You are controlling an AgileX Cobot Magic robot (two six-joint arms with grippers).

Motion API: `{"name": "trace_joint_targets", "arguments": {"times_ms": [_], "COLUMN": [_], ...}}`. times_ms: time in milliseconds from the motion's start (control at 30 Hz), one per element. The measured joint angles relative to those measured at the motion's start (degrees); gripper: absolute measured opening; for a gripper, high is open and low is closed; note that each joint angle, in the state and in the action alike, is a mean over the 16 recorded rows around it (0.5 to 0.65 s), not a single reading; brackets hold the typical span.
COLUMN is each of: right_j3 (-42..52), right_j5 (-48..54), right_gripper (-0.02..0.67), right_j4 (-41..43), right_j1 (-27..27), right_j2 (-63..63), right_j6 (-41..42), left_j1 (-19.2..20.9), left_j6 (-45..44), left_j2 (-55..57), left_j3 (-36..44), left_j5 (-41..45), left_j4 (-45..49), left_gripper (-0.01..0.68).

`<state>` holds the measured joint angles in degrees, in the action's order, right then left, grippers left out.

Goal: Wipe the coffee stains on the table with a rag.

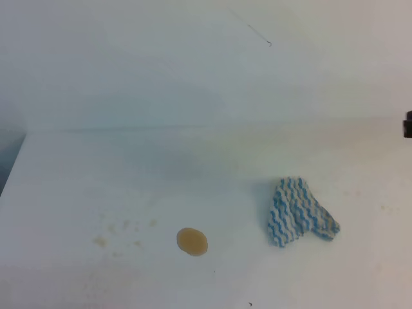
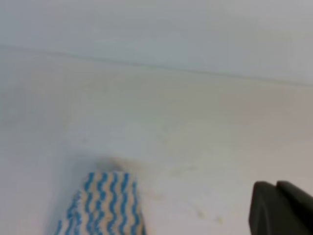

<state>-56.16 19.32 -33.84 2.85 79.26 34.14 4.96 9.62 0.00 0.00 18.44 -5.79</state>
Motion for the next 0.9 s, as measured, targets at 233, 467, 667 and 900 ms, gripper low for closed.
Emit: {"name": "trace_joint_targets", "arguments": {"times_ms": [233,467,667,900], "right_j3": [-12.0,-22.5,-27.0,-28.1], "right_j5": [10.8,20.9,25.6,27.5], "right_gripper": [0.035,0.182,0.315,0.373], "right_j4": [4.1,10.2,15.1,19.8], "right_j1": [6.5,12.8,15.4,15.9], "right_j2": [11.5,22.4,29.5,35.5], "right_j6": [4.0,-1.6,-7.1,-11.4], "left_j1": [0.0,0.0,0.0,0.0], "left_j6": [0.0,0.0,0.0,0.0], "left_j2": [0.0,0.0,0.0,0.0], "left_j3": [0.0,0.0,0.0,0.0], "left_j5": [-0.1,-0.1,0.0,-0.2], "left_j4": [0.0,0.0,0.0,0.0], "left_gripper": [0.001,0.001,0.001,0.001]}}
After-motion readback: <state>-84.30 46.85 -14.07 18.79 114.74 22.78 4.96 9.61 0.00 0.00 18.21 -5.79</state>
